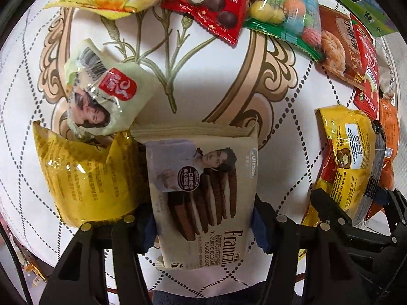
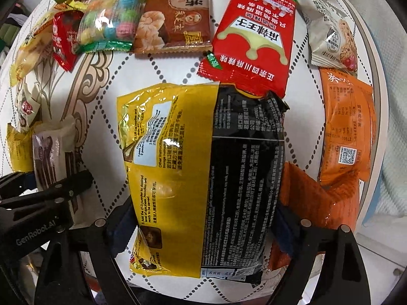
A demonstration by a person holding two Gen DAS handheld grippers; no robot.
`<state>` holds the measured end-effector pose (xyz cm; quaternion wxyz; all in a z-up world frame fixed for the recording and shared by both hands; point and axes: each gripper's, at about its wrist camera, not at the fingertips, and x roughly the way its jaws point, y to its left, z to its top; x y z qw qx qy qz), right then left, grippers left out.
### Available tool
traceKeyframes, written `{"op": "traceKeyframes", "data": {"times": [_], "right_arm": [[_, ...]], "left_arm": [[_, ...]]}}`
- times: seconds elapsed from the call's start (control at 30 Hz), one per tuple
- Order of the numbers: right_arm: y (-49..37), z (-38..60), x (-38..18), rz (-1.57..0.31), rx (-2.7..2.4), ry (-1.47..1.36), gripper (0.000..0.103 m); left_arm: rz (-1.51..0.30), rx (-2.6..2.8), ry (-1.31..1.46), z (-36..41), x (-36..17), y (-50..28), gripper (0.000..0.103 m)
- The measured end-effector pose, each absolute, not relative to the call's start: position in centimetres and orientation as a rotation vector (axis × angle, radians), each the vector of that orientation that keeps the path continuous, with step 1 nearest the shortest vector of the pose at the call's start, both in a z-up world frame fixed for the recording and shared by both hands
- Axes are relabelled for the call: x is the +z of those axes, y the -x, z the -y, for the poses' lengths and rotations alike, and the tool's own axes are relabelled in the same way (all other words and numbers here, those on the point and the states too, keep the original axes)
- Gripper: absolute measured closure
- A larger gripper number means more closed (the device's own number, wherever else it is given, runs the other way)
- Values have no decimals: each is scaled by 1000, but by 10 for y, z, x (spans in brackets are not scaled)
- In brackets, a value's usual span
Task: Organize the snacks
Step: 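Carry both packs into the cardboard box and open both tools to release them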
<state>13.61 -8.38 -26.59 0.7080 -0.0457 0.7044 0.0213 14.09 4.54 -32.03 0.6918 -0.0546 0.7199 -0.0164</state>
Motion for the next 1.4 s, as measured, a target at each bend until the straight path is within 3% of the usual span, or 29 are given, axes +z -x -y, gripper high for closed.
{"op": "traceKeyframes", "data": {"times": [0.3,0.5,0.63,0.87,1.03,1.2,1.4], "right_arm": [[-100,98,-235,-1518,97,10,15],[-99,108,-185,-1462,219,-90,15],[-118,115,-137,-1386,308,-137,15],[-227,146,-56,-1254,399,-212,15],[-312,152,-46,-1207,365,-157,15],[-401,147,-96,-1304,330,-126,15],[-496,133,-149,-1393,294,-70,15]], "left_arm": [[-1535,-43,186,-46,-265,-118,47],[-1452,-69,244,-42,-198,-121,47],[-1357,-112,295,-39,-137,-155,47],[-1234,-177,291,-23,-62,-268,47],[-1269,-136,217,-19,-80,-362,47],[-1406,-89,213,-18,-142,-436,47],[-1497,-73,188,-7,-179,-478,47]]}}
